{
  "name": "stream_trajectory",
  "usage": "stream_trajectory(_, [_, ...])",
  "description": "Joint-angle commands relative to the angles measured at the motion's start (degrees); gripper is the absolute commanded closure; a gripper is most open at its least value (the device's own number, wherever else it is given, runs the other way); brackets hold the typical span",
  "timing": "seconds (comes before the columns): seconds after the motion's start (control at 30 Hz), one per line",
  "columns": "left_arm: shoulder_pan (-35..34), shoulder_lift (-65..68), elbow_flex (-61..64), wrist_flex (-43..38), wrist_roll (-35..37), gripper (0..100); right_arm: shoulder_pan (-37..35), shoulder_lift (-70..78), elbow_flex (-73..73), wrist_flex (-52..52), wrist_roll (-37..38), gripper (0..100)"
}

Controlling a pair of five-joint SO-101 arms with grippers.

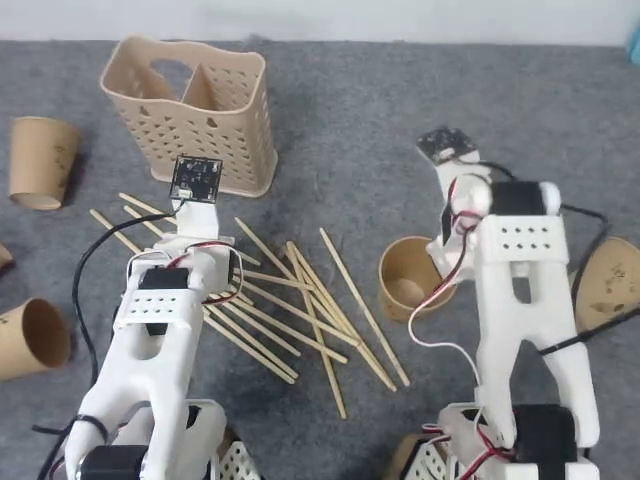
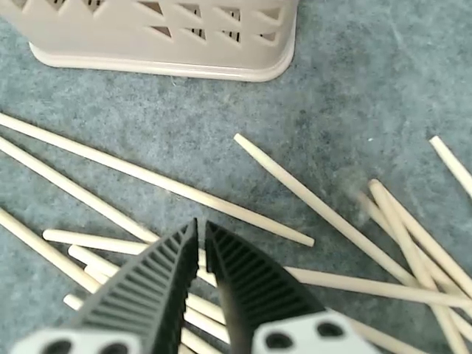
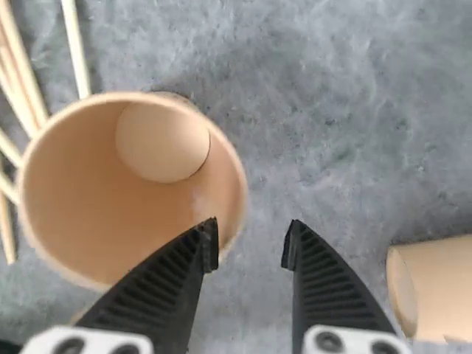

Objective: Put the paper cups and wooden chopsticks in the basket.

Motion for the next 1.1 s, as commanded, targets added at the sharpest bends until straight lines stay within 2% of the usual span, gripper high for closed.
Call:
stream_trajectory(0.0, [-1.3, -2.7, -0.7, -1.3, -0.4, 99, 1.1, -2.6, 4.4, -7.3, -0.5, 85.0])
stream_trajectory(0.17, [-2.5, -2.7, -1.4, -1.3, -0.4, 99, 1.1, -2.6, 7.6, -10.9, -0.6, 85.8])
stream_trajectory(0.3, [-2.5, -2.7, -1.5, -1.3, -0.4, 99, 1.0, -2.6, 6.2, -10.3, -0.7, 99.8])
stream_trajectory(0.37, [-2.6, -2.7, -1.5, -1.3, -0.4, 99, 1.0, -2.7, 5.4, -10.2, -2.7, 97.3])
stream_trajectory(0.47, [-2.6, -2.7, -1.5, -1.3, -0.4, 99, 1.0, -2.7, 4.5, -10.2, -5.1, 98.9])
stream_trajectory(0.77, [-2.6, -2.7, -2.3, -1.3, -0.1, 99, -2.6, -2.6, 2.2, -6.5, -8.0, 98.7])
stream_trajectory(0.83, [-2.6, -2.7, -3.1, -1.1, 2.7, 99, -2.8, -2.6, 2.7, -5.4, -8.8, 96.1])
stream_trajectory(0.93, [-4.7, -2.7, -6.5, 0.1, 6.6, 99, -3.3, -2.9, 2.6, -3.0, -9.3, 84.3])
stream_trajectory(1.0, [-7.1, -2.5, -11.8, 4.6, 5.9, 99, -3.4, -3.3, 1.5, -1.3, -9.1, 77.4])
stream_trajectory(1.07, [-8.6, -2.2, -17.5, 10.9, 5.3, 99, -3.1, -2.8, -1.7, 2.1, -9.1, 75.7])
